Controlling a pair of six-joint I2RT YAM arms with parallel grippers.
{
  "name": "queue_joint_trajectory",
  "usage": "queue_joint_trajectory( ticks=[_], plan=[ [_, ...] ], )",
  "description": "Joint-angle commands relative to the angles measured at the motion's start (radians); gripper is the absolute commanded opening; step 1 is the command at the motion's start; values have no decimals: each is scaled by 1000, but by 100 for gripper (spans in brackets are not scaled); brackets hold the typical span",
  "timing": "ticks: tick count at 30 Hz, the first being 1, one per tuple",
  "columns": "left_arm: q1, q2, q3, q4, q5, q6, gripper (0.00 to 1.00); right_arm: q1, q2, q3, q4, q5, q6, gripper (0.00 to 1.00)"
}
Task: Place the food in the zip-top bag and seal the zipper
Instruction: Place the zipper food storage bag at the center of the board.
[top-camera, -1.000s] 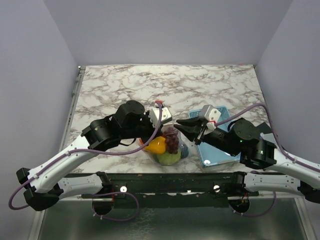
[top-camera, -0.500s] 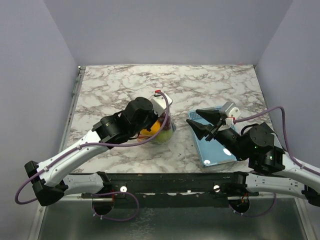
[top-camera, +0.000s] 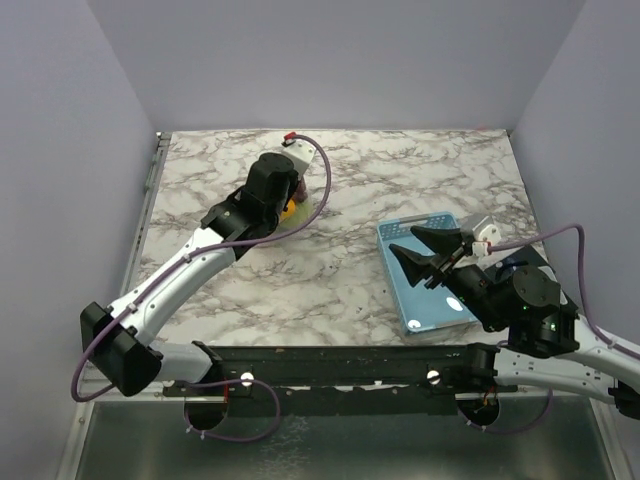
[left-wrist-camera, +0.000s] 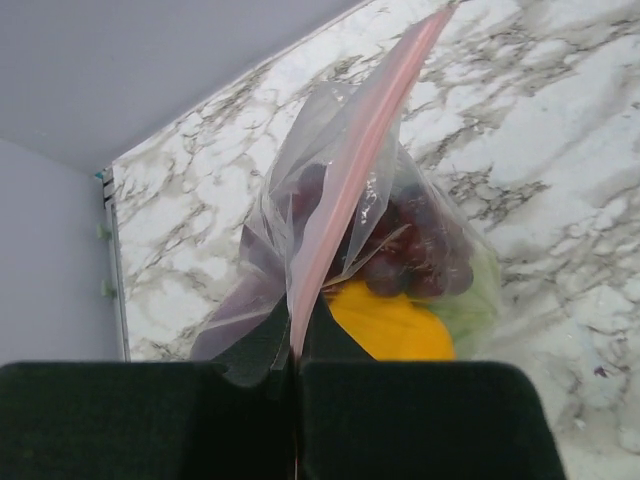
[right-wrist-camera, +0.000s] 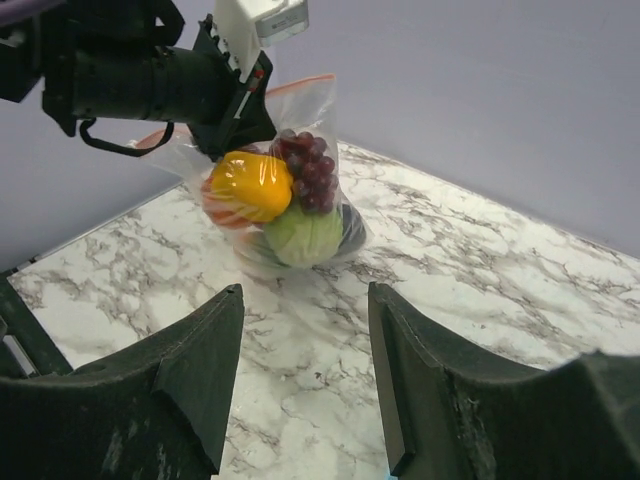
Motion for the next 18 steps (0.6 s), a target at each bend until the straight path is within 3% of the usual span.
queue_joint_trajectory(
  ticks=[1, 7, 13, 18],
  plan=[
    [60, 48, 47, 199, -38, 61, 0, -2, -38, -21, -27, 38, 27, 59],
    [84, 143, 17, 274, 84, 40, 0, -2, -97, -42, -50, 54, 35, 60],
    [79, 241, -52, 276, 168, -78, 0, -2, -137, -54, -77, 74, 47, 61],
    [19, 242, -141, 311, 188, -159, 0, -2, -141, -54, -98, 85, 53, 64]
  ],
)
